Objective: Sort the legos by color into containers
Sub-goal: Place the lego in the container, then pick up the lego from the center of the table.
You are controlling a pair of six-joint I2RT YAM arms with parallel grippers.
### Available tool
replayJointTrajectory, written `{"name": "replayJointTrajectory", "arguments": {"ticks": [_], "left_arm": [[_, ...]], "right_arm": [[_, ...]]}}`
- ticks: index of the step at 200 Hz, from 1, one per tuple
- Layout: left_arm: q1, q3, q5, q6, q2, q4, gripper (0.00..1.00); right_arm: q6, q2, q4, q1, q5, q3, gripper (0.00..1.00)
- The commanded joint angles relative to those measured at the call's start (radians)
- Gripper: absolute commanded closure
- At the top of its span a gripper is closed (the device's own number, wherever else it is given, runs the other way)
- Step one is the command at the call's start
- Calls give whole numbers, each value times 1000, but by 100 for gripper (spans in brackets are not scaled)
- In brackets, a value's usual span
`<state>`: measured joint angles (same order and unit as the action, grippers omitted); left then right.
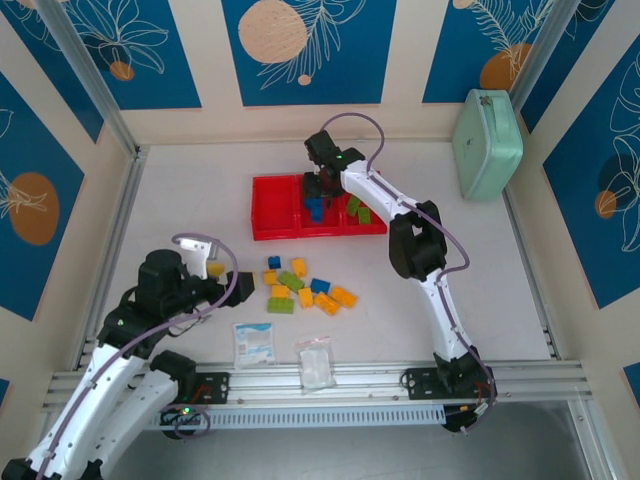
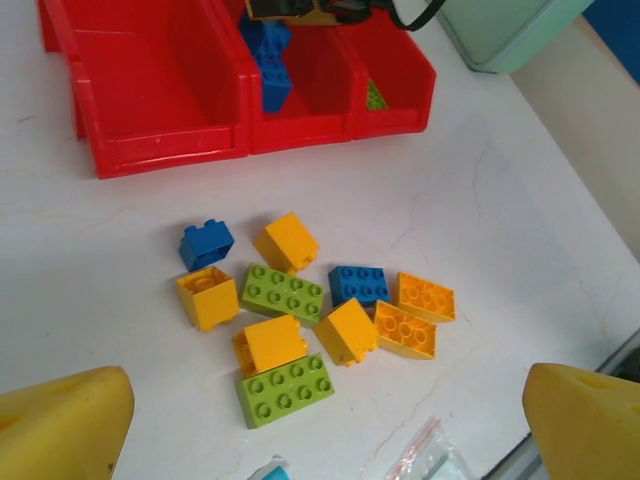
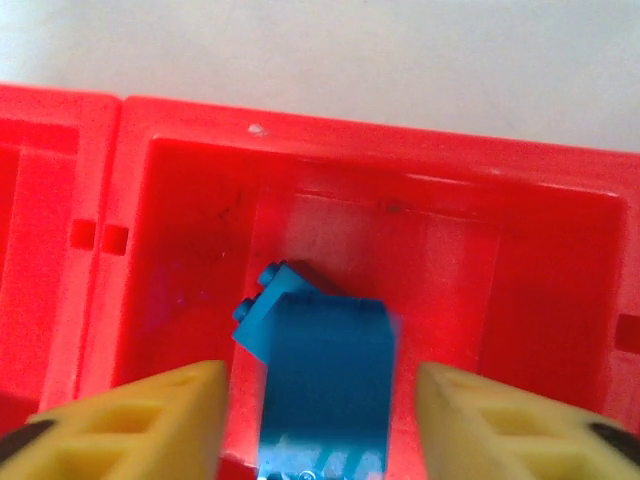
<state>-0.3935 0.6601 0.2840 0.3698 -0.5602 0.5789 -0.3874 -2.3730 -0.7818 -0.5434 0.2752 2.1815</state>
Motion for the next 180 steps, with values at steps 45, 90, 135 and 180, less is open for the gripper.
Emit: {"name": "replayJointTrajectory", "arguments": {"ticks": [45, 90, 135, 180], "left_arm": [[-126, 95, -197, 66, -102, 155, 1], [-150, 110, -108, 166, -262, 105, 1], [-228, 174, -225, 202, -398, 108, 3], [-249, 263, -271, 195, -620, 117, 10]], "right_arm": [[6, 288, -3, -12, -64, -166, 7], [23, 634, 110, 15, -105, -502, 3], [30, 988, 236, 95, -183, -894, 3], [-1, 1181, 257, 221, -255, -1169, 4]]}}
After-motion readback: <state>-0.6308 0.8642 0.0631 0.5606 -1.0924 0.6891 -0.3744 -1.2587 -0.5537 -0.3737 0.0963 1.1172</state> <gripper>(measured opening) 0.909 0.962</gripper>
